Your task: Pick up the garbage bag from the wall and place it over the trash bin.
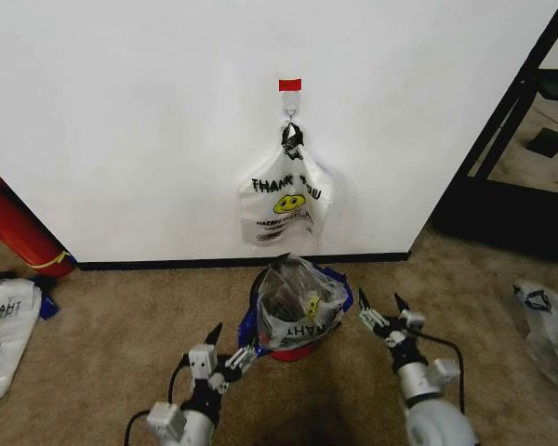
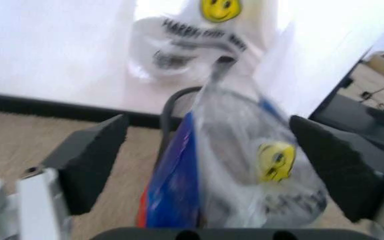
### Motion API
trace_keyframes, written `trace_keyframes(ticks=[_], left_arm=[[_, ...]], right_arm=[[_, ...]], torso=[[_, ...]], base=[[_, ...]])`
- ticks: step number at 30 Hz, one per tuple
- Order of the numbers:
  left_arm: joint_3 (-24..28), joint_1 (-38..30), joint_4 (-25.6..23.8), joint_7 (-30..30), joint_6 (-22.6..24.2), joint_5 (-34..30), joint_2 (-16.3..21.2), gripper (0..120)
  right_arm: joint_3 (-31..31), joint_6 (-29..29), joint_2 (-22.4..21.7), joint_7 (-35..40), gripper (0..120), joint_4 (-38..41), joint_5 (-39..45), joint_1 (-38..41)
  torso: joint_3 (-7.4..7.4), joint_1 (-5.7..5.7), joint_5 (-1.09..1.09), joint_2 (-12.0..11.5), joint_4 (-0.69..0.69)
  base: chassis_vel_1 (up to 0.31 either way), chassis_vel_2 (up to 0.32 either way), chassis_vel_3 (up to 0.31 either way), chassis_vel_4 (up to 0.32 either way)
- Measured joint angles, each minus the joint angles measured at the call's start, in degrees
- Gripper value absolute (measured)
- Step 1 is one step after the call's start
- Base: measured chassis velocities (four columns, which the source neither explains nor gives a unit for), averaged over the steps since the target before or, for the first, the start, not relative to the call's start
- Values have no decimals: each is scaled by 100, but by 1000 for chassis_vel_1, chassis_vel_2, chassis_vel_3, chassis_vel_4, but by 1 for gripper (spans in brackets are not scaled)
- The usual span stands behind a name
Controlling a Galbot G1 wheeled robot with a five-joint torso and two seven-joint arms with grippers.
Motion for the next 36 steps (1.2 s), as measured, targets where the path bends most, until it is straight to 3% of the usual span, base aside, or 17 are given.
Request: trace_keyframes(ticks=[7, 18, 25, 30, 33, 36], left_arm=[[268, -1002, 429, 198, 312, -484, 252, 100], [609, -1830, 953, 214, 580, -1011, 326, 94], [674, -2033, 1189, 151, 695, -1087, 231, 79], [677, -2066, 1308, 110, 721, -1084, 192, 53], [700, -2076, 1342, 110, 724, -1068, 186, 48], [754, -2112, 1403, 113, 729, -1051, 172, 35]], right_arm=[[-454, -761, -563, -823, 100, -453, 228, 1142], [-1478, -1380, -814, -1201, 100, -1247, 277, 2596], [-2099, -1657, -863, -1414, 97, -1574, 303, 3199], [-2455, -1757, -960, -1469, 77, -1646, 293, 3509], [-2517, -1772, -974, -1479, 71, -1661, 294, 3558], [-2601, -1804, -989, -1483, 58, -1681, 294, 3610]], torso=[[1, 1, 0, 0, 1], [1, 1, -1, 0, 0], [1, 1, 0, -1, 0], [0, 1, 0, -1, -1], [0, 0, -1, 0, 0], [0, 0, -1, -1, 0]], base=[[0, 0, 0, 0], [0, 0, 0, 0], [0, 0, 0, 0], [0, 0, 0, 0], [0, 0, 0, 0], [0, 0, 0, 0]])
